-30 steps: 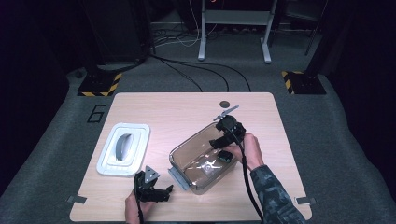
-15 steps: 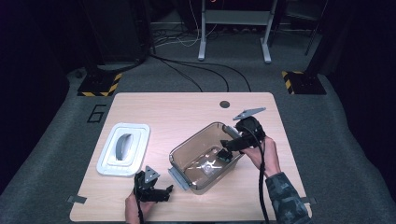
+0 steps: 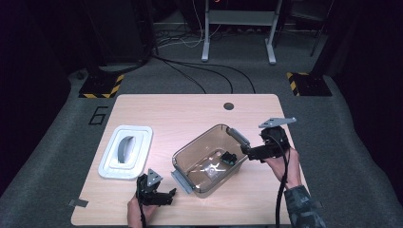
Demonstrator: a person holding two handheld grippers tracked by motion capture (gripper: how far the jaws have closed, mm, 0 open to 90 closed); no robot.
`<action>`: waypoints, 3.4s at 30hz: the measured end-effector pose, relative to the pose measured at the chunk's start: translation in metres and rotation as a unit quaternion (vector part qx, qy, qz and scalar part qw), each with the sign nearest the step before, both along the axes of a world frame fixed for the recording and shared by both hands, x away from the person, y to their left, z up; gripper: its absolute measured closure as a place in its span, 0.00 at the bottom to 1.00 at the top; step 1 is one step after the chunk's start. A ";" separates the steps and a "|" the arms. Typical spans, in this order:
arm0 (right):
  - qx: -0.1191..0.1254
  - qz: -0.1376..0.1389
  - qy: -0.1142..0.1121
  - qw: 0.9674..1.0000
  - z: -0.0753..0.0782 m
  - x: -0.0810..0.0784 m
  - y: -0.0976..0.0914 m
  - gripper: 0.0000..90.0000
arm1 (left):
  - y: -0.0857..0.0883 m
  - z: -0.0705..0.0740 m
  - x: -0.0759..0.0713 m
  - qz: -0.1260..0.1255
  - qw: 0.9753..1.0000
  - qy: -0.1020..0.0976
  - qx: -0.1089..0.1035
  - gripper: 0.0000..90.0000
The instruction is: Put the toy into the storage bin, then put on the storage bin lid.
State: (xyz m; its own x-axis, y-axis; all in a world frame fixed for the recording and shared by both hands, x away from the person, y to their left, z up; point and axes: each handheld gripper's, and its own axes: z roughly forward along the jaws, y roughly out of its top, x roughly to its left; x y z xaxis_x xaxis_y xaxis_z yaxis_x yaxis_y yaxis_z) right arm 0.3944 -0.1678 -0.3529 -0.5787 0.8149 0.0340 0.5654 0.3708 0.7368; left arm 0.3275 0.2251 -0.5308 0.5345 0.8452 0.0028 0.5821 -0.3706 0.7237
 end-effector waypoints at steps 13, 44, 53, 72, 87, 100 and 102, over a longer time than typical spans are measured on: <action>0.024 -0.058 -0.005 0.998 -0.032 -0.019 -0.048 0.00 | -0.001 0.000 0.000 0.003 1.000 0.000 -0.004 0.05; -0.026 -0.141 0.022 0.989 -0.174 -0.027 -0.074 0.00 | -0.001 0.000 0.000 0.002 1.000 -0.003 0.000 0.05; -0.020 -0.136 0.008 0.991 -0.176 -0.024 -0.075 0.00 | 0.002 0.001 0.000 -0.004 1.000 0.001 0.001 0.06; -0.021 -0.138 0.007 0.990 -0.176 -0.025 -0.074 0.00 | 0.067 0.037 0.024 0.102 0.993 -0.008 -0.051 0.00; -0.020 -0.138 0.007 0.990 -0.176 -0.025 -0.074 0.00 | 0.100 0.066 0.070 0.129 0.990 -0.005 -0.062 0.00; -0.021 -0.139 0.008 0.990 -0.176 -0.025 -0.074 0.00 | 0.128 0.065 0.110 0.195 0.980 0.004 -0.036 0.00; -0.021 -0.138 0.007 0.990 -0.176 -0.025 -0.074 0.00 | 0.132 0.060 0.115 0.206 0.978 0.013 -0.038 0.00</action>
State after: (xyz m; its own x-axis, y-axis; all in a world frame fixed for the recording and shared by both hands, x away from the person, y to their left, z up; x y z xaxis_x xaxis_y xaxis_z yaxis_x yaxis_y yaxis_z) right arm 0.3696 -0.2422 -0.5293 -0.3325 0.9431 0.0039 0.6602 0.2298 0.7151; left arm 0.4421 0.3566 -0.4710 0.1481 0.9859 -0.0776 0.6899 -0.0468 0.7224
